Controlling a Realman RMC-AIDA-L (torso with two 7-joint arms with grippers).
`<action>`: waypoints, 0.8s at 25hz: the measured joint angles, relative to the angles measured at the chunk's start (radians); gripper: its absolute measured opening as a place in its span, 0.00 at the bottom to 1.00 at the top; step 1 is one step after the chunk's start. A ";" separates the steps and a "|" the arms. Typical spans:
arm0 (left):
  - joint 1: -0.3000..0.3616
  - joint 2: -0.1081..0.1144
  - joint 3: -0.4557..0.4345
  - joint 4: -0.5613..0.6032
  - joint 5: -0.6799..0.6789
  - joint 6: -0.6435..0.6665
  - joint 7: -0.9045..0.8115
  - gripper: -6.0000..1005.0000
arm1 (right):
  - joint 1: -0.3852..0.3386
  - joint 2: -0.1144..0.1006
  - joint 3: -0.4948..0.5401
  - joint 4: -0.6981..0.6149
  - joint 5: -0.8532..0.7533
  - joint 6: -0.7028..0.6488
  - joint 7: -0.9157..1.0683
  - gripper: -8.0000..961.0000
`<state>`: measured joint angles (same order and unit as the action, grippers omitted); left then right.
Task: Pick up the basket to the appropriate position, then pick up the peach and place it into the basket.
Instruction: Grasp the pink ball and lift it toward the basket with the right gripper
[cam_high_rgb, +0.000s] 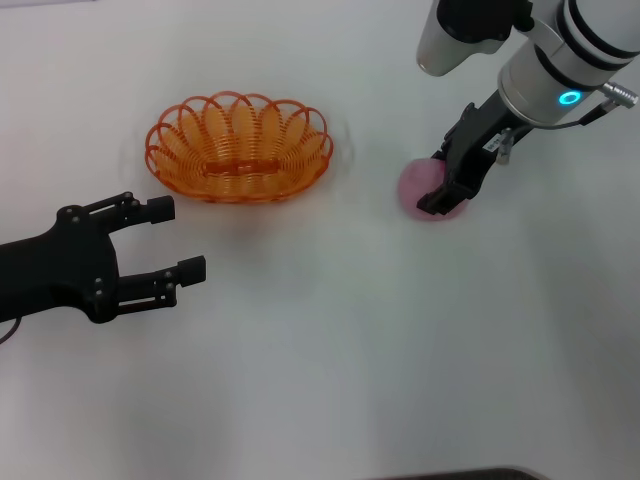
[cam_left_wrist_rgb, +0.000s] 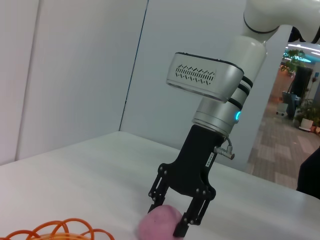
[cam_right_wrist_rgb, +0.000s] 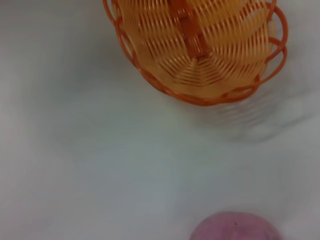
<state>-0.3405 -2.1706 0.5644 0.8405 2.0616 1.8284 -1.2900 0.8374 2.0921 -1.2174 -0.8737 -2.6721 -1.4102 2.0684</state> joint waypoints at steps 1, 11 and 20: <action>0.000 0.000 0.000 0.000 0.000 0.000 0.000 0.83 | 0.000 0.000 0.000 -0.002 0.000 0.000 0.001 0.76; 0.000 0.000 0.002 -0.001 0.003 -0.001 -0.002 0.83 | 0.002 0.000 -0.001 -0.002 -0.005 -0.003 0.001 0.41; 0.000 0.000 0.002 -0.001 0.006 -0.002 -0.007 0.83 | 0.001 -0.001 0.005 -0.011 -0.002 -0.018 0.002 0.33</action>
<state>-0.3405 -2.1706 0.5660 0.8390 2.0676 1.8268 -1.2969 0.8381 2.0913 -1.2124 -0.8852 -2.6742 -1.4286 2.0705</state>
